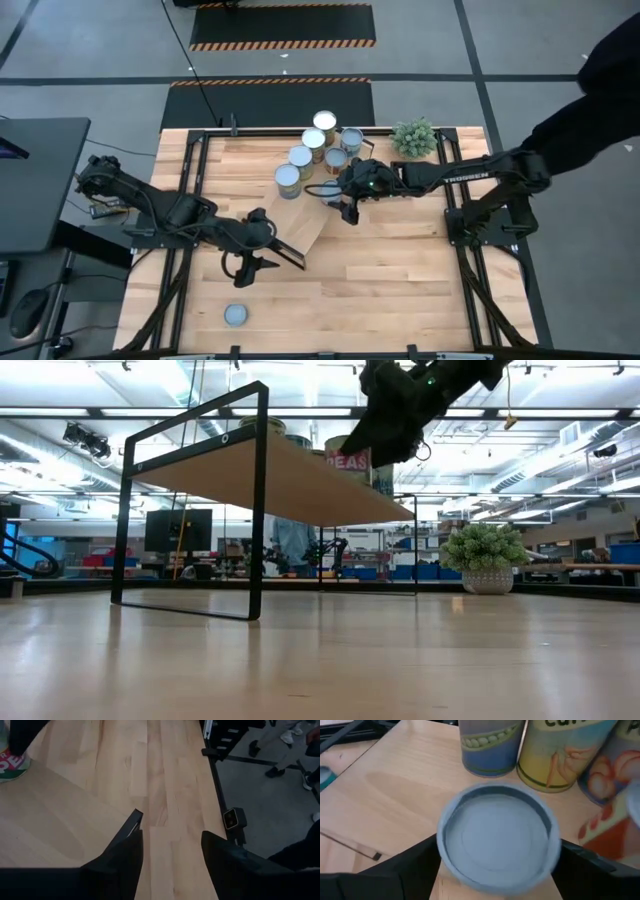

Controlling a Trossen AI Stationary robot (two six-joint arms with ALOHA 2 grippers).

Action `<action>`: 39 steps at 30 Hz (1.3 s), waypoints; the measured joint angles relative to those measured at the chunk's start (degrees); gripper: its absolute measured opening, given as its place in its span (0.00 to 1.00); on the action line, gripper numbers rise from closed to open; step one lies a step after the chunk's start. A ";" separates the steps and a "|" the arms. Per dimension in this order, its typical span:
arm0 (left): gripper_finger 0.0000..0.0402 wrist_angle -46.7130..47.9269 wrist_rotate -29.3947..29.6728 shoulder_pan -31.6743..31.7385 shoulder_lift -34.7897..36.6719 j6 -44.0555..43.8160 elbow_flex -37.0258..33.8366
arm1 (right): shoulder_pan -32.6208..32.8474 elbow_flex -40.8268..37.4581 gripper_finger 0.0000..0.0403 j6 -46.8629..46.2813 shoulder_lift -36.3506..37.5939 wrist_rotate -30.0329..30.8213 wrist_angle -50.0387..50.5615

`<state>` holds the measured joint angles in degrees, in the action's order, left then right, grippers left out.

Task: Pick and place cans onto a shelf
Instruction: Put the canned peas on the shelf

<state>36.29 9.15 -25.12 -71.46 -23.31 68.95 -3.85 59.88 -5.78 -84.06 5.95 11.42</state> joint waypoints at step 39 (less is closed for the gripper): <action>0.51 1.15 3.18 -0.17 -0.02 -0.35 0.00 | 11.28 6.32 0.86 -4.09 3.73 18.62 19.92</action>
<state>37.44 12.33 -25.30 -71.48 -23.66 68.95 7.43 66.19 -9.87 -80.33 24.57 31.34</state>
